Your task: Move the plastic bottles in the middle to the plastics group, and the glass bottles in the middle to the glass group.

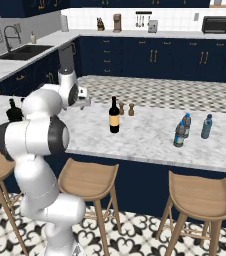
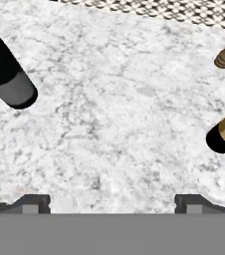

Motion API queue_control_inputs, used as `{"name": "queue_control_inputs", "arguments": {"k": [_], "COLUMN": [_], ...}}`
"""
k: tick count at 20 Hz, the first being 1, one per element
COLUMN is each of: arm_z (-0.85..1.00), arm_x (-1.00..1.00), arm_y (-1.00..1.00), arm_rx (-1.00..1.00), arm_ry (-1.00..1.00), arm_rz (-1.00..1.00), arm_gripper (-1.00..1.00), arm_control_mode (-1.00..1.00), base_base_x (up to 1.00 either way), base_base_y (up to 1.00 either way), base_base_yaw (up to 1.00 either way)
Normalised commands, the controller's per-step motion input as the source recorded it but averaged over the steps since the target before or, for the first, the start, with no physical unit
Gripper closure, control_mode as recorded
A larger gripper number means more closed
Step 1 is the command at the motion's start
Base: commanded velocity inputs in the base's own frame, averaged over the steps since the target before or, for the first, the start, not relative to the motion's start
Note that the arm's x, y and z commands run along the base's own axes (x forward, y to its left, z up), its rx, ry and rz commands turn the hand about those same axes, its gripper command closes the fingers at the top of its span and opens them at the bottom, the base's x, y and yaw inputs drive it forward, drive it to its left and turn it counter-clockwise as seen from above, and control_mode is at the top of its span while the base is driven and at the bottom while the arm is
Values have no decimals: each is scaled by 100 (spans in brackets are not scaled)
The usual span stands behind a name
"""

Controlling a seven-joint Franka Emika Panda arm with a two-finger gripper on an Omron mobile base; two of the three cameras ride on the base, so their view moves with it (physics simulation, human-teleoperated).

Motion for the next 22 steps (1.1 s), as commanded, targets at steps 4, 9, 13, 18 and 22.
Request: {"name": "queue_control_inputs", "arguments": {"k": [4, 9, 13, 18, 22], "arm_z": [39, 25, 11, 0, 0], "arm_x": [-68, -11, 0, 13, 24], "arm_y": [-52, -86, -87, -18, -30], "arm_rx": [0, -1, 0, 1, 0], "arm_ry": [1, 9, 7, -3, 0], "arm_rz": [-40, -45, -29, 8, 19], "arm_gripper": [-100, -100, -100, -100, -100], "arm_control_mode": [-100, -100, -100, -100, -100], "base_base_x": [0, 0, 0, 0, 0], "base_base_y": [0, 0, 0, 0, 0], "base_base_yaw": [0, 0, 0, 0, 0]}}
